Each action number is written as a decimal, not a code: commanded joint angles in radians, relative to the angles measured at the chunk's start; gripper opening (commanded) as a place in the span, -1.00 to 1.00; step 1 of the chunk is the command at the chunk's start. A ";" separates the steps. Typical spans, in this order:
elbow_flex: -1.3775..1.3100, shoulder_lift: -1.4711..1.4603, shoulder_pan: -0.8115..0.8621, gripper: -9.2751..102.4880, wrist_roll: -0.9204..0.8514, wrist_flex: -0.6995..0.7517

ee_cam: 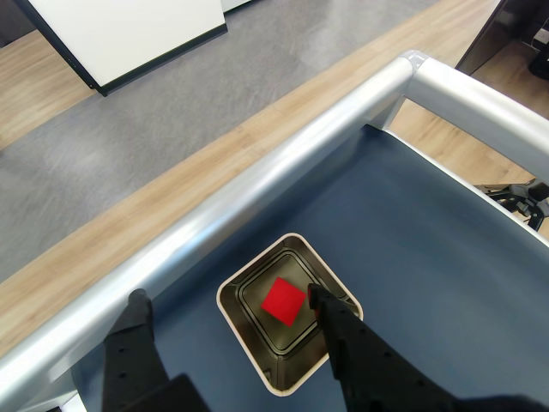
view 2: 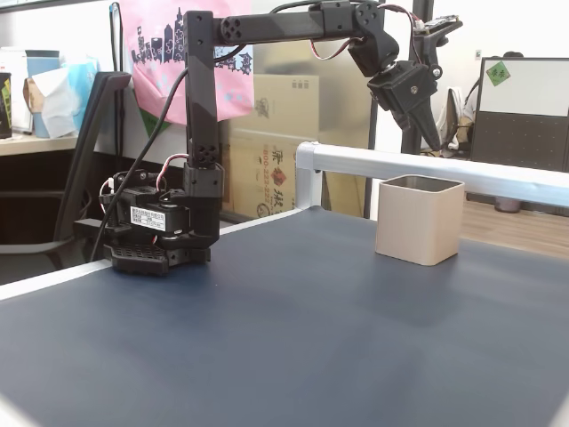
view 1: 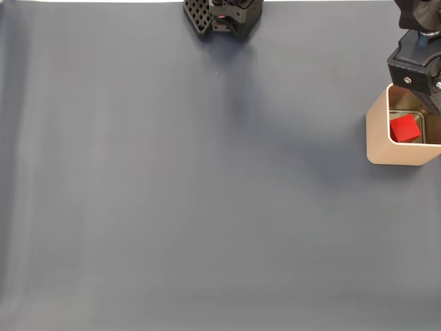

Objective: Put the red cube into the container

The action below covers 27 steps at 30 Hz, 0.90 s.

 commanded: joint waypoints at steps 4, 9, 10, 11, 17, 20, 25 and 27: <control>-0.018 0.028 -0.002 -0.09 0.008 -0.011; -0.005 0.041 0.003 -0.10 0.008 -0.018; -0.005 0.043 0.005 -0.10 0.011 -0.021; -0.003 0.044 0.005 -0.10 0.012 -0.026; 0.008 0.055 0.021 -0.25 0.009 -0.054; 0.015 0.077 0.060 -0.54 0.021 -0.055; 0.095 0.150 0.206 -0.83 0.015 -0.069; 0.141 0.192 0.290 -0.83 0.009 -0.069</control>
